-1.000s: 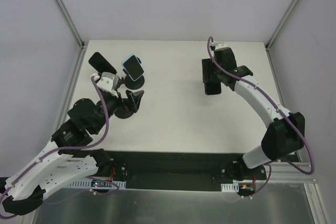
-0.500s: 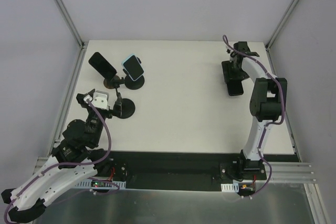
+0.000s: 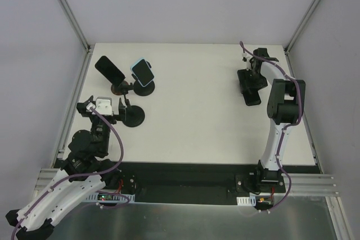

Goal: Remove the phone from the phone stand

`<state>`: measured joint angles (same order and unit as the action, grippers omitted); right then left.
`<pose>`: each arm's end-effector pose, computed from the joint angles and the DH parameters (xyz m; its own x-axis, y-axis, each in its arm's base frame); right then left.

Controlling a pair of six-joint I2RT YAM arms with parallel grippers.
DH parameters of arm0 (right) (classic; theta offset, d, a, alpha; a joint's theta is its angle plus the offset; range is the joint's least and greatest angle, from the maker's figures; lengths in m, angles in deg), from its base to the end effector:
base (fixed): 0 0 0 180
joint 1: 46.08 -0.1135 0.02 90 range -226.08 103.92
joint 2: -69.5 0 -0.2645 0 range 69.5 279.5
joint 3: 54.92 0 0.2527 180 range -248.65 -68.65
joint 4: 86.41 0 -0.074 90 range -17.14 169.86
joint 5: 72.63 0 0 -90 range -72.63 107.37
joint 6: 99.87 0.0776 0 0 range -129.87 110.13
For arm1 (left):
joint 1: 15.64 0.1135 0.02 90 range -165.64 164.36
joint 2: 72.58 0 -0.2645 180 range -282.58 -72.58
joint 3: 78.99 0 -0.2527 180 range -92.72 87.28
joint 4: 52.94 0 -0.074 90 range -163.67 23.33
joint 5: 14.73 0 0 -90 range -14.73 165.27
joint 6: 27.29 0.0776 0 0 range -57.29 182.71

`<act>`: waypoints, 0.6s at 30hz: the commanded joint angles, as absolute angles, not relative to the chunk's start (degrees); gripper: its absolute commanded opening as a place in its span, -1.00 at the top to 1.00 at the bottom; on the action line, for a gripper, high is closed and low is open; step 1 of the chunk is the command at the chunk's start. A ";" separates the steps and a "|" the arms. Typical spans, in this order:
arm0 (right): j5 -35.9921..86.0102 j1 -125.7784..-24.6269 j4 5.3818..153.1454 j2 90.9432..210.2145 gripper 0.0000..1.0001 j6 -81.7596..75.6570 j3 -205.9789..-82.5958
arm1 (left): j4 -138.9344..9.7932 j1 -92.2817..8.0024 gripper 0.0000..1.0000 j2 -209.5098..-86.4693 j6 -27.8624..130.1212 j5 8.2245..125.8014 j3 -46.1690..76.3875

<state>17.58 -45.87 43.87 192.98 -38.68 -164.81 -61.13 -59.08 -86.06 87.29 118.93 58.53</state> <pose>0.4796 -0.0015 0.1393 -0.7838 -0.4790 -0.3951 -0.4288 0.8778 -0.2136 0.1134 -0.0336 0.3439 0.2466 0.1809 -0.9521 -0.0811 0.9828 0.1658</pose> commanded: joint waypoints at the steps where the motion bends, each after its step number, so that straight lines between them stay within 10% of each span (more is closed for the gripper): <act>1: 19.65 -44.49 42.07 193.07 -0.70 -39.14 -167.35 | -60.43 -55.90 -0.98 -88.23 84.25 116.24 57.31; 6: 18.16 -43.70 40.40 193.42 -0.99 -36.15 -168.84 | -62.19 -52.91 -0.98 -88.32 81.17 114.21 56.96; 18: 22.46 -50.02 44.25 173.49 -0.93 -28.77 -162.00 | -65.35 -50.36 -0.98 -89.02 74.75 112.19 56.43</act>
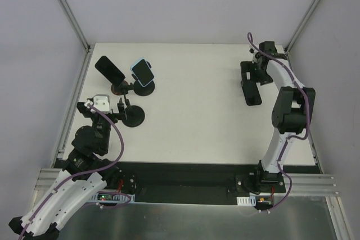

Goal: Remove the phone from the phone stand

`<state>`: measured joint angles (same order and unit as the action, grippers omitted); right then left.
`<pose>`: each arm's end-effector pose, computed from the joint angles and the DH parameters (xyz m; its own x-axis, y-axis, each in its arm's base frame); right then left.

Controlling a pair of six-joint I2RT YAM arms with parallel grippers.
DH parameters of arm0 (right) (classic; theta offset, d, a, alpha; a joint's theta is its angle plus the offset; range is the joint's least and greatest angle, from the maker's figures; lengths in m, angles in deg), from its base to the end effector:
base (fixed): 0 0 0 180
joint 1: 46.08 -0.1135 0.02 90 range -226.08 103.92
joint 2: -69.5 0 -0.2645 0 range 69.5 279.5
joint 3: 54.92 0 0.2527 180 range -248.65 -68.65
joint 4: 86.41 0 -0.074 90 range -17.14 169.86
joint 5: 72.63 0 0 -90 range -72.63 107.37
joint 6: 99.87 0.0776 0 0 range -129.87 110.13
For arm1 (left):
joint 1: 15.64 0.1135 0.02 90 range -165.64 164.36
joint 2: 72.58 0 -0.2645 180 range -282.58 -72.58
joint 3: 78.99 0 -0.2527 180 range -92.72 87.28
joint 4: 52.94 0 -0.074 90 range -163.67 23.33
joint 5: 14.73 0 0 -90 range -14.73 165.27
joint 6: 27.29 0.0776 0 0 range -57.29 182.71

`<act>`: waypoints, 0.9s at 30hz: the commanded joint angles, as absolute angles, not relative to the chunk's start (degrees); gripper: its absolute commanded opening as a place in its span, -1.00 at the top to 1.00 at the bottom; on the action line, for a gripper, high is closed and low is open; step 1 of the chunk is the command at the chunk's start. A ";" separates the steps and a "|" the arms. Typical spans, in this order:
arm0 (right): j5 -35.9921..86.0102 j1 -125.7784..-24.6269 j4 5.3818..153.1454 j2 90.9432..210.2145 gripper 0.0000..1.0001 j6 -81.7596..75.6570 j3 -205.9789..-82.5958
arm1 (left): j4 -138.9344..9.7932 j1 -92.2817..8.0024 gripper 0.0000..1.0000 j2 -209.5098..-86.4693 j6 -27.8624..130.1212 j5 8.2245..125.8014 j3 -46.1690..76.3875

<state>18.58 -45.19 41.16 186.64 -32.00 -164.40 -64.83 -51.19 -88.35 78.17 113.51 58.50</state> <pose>0.4667 -0.0056 0.1838 -0.8047 -0.3642 -0.4688 -0.3219 0.9312 -0.1709 0.1268 -0.0316 0.3337 0.1929 0.1194 -0.9739 -0.0846 0.9909 0.1048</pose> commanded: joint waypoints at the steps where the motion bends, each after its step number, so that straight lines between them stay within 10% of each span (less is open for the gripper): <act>1: 23.51 -51.25 45.13 170.17 -0.93 -28.59 -160.95 | -65.53 -50.18 -0.98 -89.11 74.05 112.19 56.43; 11: 34.59 -80.84 62.97 160.55 -0.93 -26.75 -151.97 | -66.41 -50.18 -0.98 -83.94 71.06 117.54 57.22; 27: 28.80 -105.57 87.58 188.30 -0.98 -22.61 -170.32 | -66.41 -50.18 -0.98 -76.54 71.59 121.42 59.42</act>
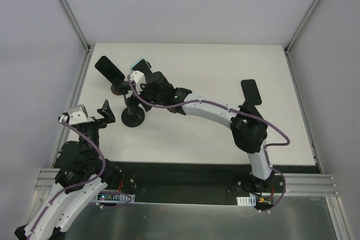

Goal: Remove the phone from the phone stand

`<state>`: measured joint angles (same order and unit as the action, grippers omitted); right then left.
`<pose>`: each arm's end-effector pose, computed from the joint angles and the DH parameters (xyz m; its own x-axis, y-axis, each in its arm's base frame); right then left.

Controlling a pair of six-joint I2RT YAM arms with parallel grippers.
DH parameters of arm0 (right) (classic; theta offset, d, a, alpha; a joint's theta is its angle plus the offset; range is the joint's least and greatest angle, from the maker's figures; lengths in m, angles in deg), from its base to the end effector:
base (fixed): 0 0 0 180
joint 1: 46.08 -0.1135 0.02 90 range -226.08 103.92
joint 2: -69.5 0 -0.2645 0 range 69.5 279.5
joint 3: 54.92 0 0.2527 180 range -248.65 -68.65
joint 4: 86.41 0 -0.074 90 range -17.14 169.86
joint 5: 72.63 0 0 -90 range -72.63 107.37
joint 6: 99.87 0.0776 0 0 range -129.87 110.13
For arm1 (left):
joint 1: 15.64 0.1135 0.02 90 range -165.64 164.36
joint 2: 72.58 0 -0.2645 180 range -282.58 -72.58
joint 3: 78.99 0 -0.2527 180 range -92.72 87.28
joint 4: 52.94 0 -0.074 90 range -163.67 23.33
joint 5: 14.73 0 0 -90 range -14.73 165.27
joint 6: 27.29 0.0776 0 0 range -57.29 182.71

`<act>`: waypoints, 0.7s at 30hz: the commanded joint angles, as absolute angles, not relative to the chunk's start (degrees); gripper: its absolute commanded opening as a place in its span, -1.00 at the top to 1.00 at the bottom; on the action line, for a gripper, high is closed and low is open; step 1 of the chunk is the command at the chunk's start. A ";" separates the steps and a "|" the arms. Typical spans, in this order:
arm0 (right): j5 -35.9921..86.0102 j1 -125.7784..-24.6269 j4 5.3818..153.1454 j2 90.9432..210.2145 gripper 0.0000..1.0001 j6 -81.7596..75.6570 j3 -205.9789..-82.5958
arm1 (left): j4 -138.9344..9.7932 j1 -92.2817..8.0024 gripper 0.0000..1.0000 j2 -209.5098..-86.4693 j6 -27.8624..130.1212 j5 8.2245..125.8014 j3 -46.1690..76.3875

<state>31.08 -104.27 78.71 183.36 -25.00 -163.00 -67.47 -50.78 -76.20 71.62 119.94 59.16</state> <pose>0.2575 0.4501 0.2772 0.0665 -0.3739 -0.9251 -0.9584 0.2342 -0.1635 0.0910 0.0027 0.3385 0.3066 -0.0811 -0.9484 -0.1666 0.9764 -0.1373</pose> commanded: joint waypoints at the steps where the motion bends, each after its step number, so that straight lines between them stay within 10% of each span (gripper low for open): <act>1: 27.84 -106.01 88.12 189.46 -0.98 -22.44 -171.21 | -66.41 -50.18 -0.98 -76.63 71.67 121.50 59.50; 9: 18.51 -107.34 94.19 197.81 -0.81 -20.06 -175.70 | -66.41 -50.18 -0.98 -78.21 72.55 120.71 59.42; 21: 21.94 -107.34 96.55 188.09 0.73 -20.58 -160.28 | -66.41 -50.18 -0.98 -79.53 73.78 120.10 59.33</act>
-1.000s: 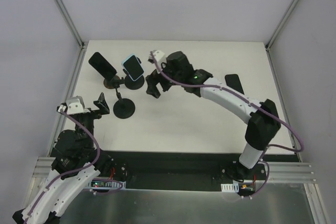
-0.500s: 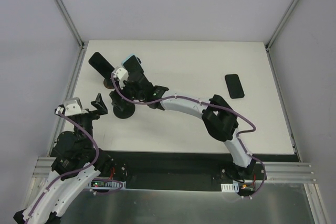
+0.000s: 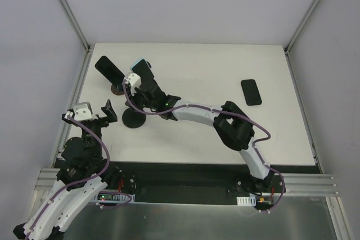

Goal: Remove the phone from the phone stand

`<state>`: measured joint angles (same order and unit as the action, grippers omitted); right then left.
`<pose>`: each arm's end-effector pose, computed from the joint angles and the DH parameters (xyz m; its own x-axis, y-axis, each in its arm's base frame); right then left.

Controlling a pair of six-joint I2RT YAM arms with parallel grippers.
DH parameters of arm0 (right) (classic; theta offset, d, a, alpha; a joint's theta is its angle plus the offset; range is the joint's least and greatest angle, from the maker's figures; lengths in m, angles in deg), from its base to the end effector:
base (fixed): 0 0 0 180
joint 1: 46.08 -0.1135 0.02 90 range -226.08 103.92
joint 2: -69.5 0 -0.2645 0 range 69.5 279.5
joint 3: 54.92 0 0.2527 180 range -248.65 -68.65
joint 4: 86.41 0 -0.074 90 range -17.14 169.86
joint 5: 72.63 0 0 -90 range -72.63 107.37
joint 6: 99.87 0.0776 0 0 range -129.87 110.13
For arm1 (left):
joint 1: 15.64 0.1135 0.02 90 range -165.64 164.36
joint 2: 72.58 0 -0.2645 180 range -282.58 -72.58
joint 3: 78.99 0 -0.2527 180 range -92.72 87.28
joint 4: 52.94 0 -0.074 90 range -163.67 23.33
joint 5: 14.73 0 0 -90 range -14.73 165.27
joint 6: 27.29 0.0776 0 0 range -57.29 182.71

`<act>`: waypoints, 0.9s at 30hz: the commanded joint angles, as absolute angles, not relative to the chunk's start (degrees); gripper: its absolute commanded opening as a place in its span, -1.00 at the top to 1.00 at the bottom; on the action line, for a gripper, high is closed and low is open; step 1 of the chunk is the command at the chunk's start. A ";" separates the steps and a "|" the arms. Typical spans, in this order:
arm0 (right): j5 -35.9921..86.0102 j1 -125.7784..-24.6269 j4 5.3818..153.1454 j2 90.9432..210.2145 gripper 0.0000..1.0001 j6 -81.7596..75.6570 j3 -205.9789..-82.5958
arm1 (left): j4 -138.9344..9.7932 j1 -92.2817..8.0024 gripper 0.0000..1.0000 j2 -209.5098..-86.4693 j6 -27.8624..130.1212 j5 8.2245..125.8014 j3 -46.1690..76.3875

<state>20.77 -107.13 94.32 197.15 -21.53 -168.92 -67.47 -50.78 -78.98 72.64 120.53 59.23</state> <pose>0.2742 0.5052 0.2294 0.0762 -0.2790 -0.9572 -0.9048 0.3841 -0.1840 0.0999 -0.0029 0.3351 0.2630 -0.0366 -0.9641 -0.1858 0.9786 -0.0879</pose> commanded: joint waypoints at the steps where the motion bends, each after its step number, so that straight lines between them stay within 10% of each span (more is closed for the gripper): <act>1: 21.68 -107.34 96.73 186.41 0.84 -21.11 -158.15 | -66.41 -50.09 -0.98 -79.61 73.87 120.01 59.33; 13: 7.27 -95.06 97.00 164.25 0.98 -30.51 -133.17 | -66.32 -50.09 -0.98 -81.02 74.49 119.40 59.50; 27: 5.15 -71.67 101.57 177.68 0.98 -28.77 -146.86 | -66.32 -50.09 -0.98 -84.18 74.75 118.43 59.51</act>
<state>6.08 -73.76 95.59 174.64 -30.31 -140.40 -67.47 -50.78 -82.89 74.04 119.17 59.49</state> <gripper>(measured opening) 0.290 0.992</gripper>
